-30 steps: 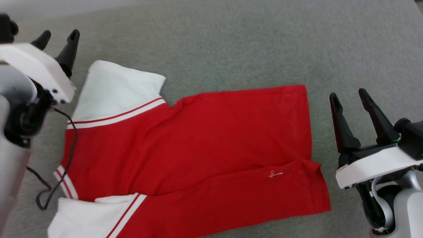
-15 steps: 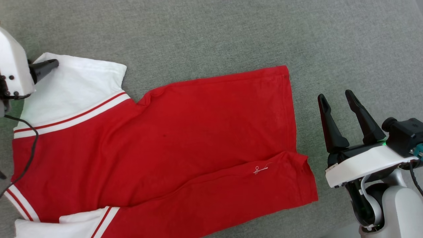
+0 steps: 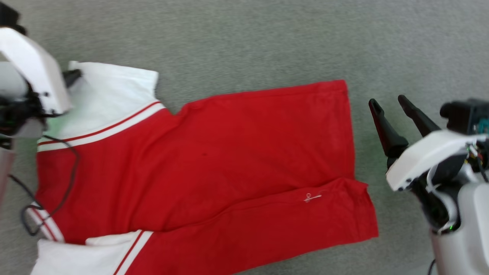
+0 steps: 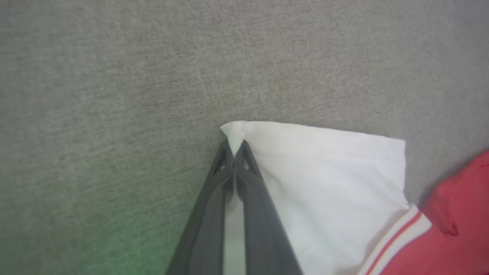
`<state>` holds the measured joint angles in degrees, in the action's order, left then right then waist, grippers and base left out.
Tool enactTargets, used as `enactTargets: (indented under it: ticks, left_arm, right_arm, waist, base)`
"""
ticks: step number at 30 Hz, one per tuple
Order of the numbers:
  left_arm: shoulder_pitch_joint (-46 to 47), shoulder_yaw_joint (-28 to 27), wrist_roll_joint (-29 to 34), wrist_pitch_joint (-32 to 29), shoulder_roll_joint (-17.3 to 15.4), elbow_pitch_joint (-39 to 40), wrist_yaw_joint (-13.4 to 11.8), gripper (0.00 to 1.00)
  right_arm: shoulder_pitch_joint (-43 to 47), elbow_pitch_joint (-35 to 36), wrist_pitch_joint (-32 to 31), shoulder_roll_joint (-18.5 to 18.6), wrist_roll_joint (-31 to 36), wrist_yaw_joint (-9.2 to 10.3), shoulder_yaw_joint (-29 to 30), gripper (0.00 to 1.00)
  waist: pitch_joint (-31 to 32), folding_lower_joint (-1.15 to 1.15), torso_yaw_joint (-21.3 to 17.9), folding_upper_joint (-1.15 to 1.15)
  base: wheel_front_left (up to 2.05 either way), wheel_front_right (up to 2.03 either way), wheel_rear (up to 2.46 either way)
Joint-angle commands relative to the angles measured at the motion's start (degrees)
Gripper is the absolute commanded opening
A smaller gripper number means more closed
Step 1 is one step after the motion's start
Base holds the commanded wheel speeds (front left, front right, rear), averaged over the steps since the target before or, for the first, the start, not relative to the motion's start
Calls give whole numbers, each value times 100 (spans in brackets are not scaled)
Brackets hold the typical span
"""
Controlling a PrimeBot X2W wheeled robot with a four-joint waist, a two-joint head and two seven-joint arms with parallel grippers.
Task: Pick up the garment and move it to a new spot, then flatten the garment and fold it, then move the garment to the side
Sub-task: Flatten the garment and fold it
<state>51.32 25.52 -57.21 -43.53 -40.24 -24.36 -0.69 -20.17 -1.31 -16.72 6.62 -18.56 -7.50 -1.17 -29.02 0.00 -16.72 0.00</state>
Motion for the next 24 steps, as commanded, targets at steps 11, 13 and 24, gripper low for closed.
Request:
enactTargets:
  ticks: [11,13,24]
  left_arm:
    - [261,155,193,514,462,818,255,0]
    - [241,178,231,572,460,987,252,0]
    - [-97,145,245,822,371,1405,253,0]
  right_arm:
    - [-1112,-761,-2277,742,-656,3,-221,100]
    - [-1202,-897,-2581,765,-644,3,-257,100]
    - [-1327,-1287,-3522,725,-701,-3,-392,0]
  waist:
    - [-64,0,1002,0]
    - [-124,0,1087,0]
    - [-104,0,1278,0]
  base:
    - [0,0,0]
    - [0,0,0]
    - [0,0,0]
